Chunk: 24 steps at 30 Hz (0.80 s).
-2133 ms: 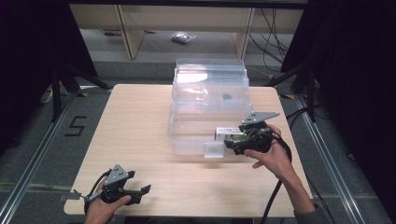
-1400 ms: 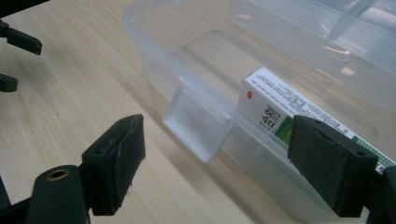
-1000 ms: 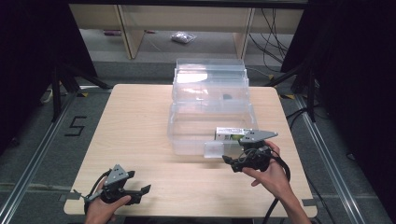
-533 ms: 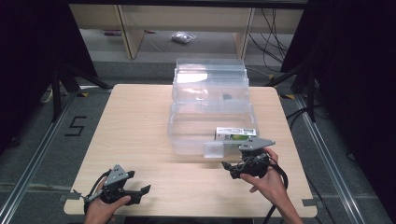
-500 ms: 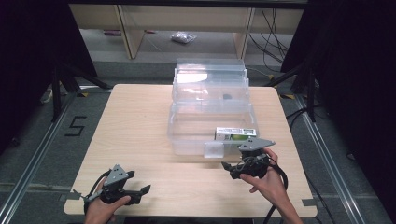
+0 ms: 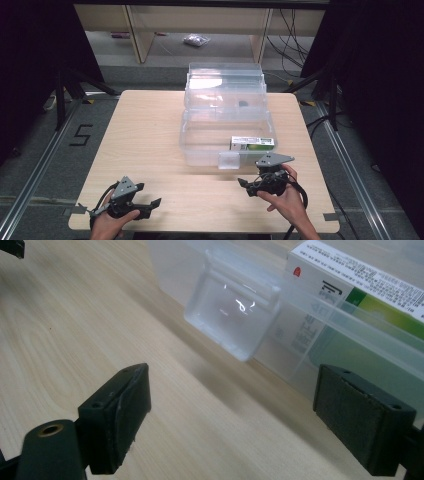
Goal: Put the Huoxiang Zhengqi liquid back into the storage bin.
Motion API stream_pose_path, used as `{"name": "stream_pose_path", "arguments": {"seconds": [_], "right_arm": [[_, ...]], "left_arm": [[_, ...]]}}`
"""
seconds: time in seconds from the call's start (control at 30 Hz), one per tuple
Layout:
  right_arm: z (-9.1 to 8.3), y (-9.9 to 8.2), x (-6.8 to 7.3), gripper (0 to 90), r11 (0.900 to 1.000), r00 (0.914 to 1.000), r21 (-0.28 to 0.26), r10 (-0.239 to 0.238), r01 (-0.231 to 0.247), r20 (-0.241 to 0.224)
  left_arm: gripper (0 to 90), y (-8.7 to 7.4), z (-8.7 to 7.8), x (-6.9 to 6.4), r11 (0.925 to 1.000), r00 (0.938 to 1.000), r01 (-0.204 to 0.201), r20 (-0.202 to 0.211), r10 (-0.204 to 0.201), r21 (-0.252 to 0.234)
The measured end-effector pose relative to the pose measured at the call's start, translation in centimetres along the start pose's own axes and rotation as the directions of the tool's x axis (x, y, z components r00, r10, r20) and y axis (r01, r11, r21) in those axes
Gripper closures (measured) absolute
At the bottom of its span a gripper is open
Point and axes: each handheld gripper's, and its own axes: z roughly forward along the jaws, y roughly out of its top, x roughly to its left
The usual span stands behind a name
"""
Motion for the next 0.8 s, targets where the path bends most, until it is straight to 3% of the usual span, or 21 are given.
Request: {"name": "stream_pose_path", "arguments": {"seconds": [0.07,0.17,0.3,0.4,0.43,0.47,0.5,0.67,0.7,0.73,0.77,0.8], "right_arm": [[0.2,-0.2,0.0,16.3,1.0000,1.0000,-0.005,-0.003,0.003,-0.003],[0.1,-0.5,0.2,16.6,0.9993,0.9993,0.005,0.036,-0.036,-0.013],[0.3,-0.9,0.1,16.7,0.9995,0.9995,-0.011,0.030,-0.031,-0.010],[0.4,-1.3,0.2,16.7,0.9984,0.9983,-0.004,0.057,-0.057,-0.015],[0.4,-1.4,0.1,16.8,0.9990,0.9990,-0.011,0.042,-0.042,-0.016],[0.4,-1.6,0.3,16.8,0.9973,0.9972,-0.001,0.073,-0.073,-0.016],[0.5,-1.7,0.1,16.8,0.9989,0.9990,-0.018,0.042,-0.043,-0.013],[0.2,-2.4,0.4,17.0,0.9948,0.9946,-0.004,0.102,-0.102,-0.018],[0.2,-2.5,0.2,17.3,0.9975,0.9973,-0.011,0.070,-0.071,-0.020],[0.1,-2.6,0.4,17.5,0.9954,0.9953,-0.007,0.095,-0.095,-0.019],[0.1,-2.7,0.2,17.5,0.9973,0.9972,-0.011,0.072,-0.072,-0.020],[0.1,-2.8,0.4,17.5,0.9961,0.9959,-0.008,0.088,-0.088,-0.022]], "left_arm": [[15.1,0.0,0.0,0.0,1.0000,1.0000,0.000,0.000,0.000,0.000],[15.1,0.0,0.0,0.0,1.0000,1.0000,0.000,0.001,0.000,0.001],[15.1,0.0,-0.1,0.1,1.0000,1.0000,-0.006,-0.002,0.006,0.005],[15.1,0.0,-0.1,0.1,1.0000,1.0000,-0.006,-0.003,0.006,0.005],[15.1,0.0,-0.1,0.0,1.0000,1.0000,-0.002,-0.006,0.002,-0.007],[15.1,0.0,-0.1,0.1,1.0000,1.0000,-0.004,-0.006,0.004,-0.004],[15.1,0.0,-0.2,0.1,1.0000,1.0000,-0.005,-0.006,0.005,0.001],[15.1,0.0,-0.1,0.0,1.0000,1.0000,-0.003,0.001,0.003,-0.002],[15.1,0.0,-0.1,0.0,1.0000,1.0000,-0.004,0.001,0.004,-0.001],[15.1,0.0,-0.1,0.0,1.0000,1.0000,-0.004,0.001,0.004,-0.002],[15.1,0.0,-0.1,0.1,1.0000,1.0000,-0.009,0.000,0.009,0.003],[15.1,0.0,-0.1,0.1,1.0000,1.0000,-0.009,0.000,0.009,0.003]]}}
